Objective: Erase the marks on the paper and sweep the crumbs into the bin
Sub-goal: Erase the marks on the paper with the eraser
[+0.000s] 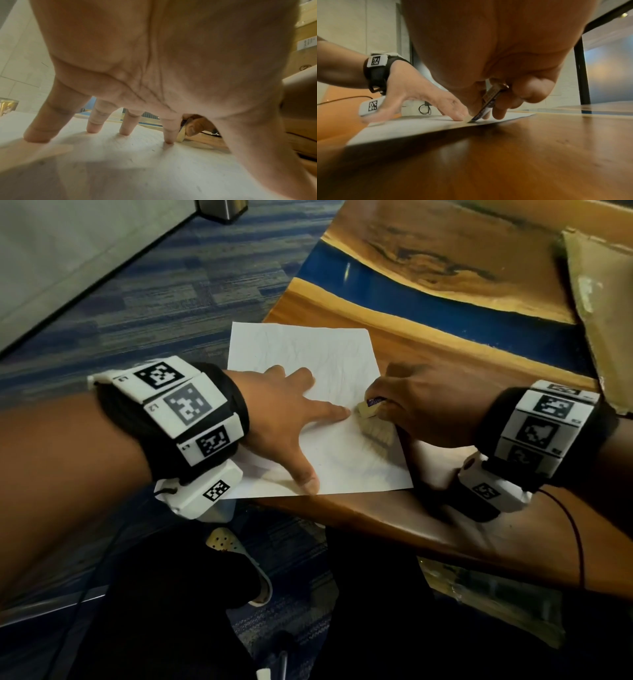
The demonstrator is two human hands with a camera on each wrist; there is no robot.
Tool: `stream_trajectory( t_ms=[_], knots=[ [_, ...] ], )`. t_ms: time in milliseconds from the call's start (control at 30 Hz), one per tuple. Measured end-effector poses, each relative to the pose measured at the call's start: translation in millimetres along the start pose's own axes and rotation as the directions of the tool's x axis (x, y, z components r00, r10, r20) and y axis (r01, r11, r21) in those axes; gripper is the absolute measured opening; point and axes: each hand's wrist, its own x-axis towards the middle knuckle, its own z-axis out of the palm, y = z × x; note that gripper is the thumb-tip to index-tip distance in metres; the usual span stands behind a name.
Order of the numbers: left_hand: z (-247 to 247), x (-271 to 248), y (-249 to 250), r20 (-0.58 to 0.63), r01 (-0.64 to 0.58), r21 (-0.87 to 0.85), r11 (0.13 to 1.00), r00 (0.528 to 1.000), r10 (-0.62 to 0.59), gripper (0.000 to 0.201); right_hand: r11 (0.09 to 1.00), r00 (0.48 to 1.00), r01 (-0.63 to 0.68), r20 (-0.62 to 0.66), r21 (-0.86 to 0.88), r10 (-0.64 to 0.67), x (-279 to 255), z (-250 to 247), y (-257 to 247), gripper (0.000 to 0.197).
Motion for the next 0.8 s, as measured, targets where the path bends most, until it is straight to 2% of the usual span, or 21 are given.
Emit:
stream_trajectory(
  t_ms=[67,100,167,233,267,333,400,433,467,533,567,600,700,733,800],
  knots=[
    [3,-1,3,-0.027,0.007,-0.021,1.000,1.000,-0.008,0.116,0.999,0.999,0.013,-0.039,-0.029,-0.014,-3,-2,0,0.033],
    [5,-1,5,-0.040,0.009,-0.022,1.000,0.999,-0.010,0.115,0.997,0.996,0.059,-0.060,-0.044,-0.061,-7,-2,-3,0.033],
    [7,-1,7,-0.049,0.016,-0.015,1.000,0.999,-0.016,0.115,0.973,0.973,0.225,-0.047,-0.046,-0.228,-19,1,-19,0.036],
    [6,0,7,-0.040,0.022,-0.012,1.000,0.999,-0.023,0.116,0.932,0.931,0.363,0.029,-0.019,-0.363,-27,8,-30,0.036],
    [4,0,7,-0.035,0.027,-0.010,1.000,0.999,-0.027,0.116,0.933,0.932,0.360,0.039,-0.020,-0.359,-27,7,-29,0.037],
    [3,-1,9,-0.030,0.032,-0.007,0.999,0.999,-0.032,0.118,0.979,0.978,0.204,-0.032,-0.023,-0.205,-20,2,-12,0.036],
    [4,-2,10,-0.029,0.031,-0.003,1.000,0.999,-0.031,0.118,0.993,0.991,0.096,-0.090,-0.062,-0.101,-19,0,4,0.036],
    [5,-3,9,-0.027,0.032,-0.001,0.999,0.999,-0.032,0.117,0.990,0.988,0.123,-0.090,-0.070,-0.129,-22,1,2,0.039],
    [5,-4,9,-0.024,0.034,-0.004,0.999,0.999,-0.034,0.117,0.977,0.976,0.204,-0.058,-0.062,-0.208,-25,3,-7,0.042],
    [6,-5,8,-0.019,0.036,-0.015,0.999,0.999,-0.037,0.116,0.920,0.920,0.391,0.021,-0.003,-0.391,-34,9,-29,0.041],
    [5,-5,8,-0.019,0.036,-0.013,0.999,0.999,-0.036,0.116,0.914,0.913,0.406,0.036,0.007,-0.406,-33,10,-29,0.039],
    [5,-5,9,-0.017,0.035,-0.010,0.999,0.999,-0.035,0.116,0.929,0.929,0.370,0.011,0.004,-0.370,-29,9,-22,0.039],
    [4,-7,10,-0.013,0.033,-0.011,0.999,0.999,-0.033,0.118,0.985,0.981,0.165,-0.096,-0.040,-0.169,-20,4,6,0.037],
    [4,-7,10,-0.012,0.031,-0.011,0.999,0.999,-0.032,0.118,0.985,0.981,0.165,-0.098,-0.052,-0.170,-22,5,5,0.038],
    [4,-8,9,-0.004,0.029,-0.012,0.999,1.000,-0.029,0.118,0.954,0.953,0.298,-0.043,-0.025,-0.299,-30,10,-16,0.038]
  ],
)
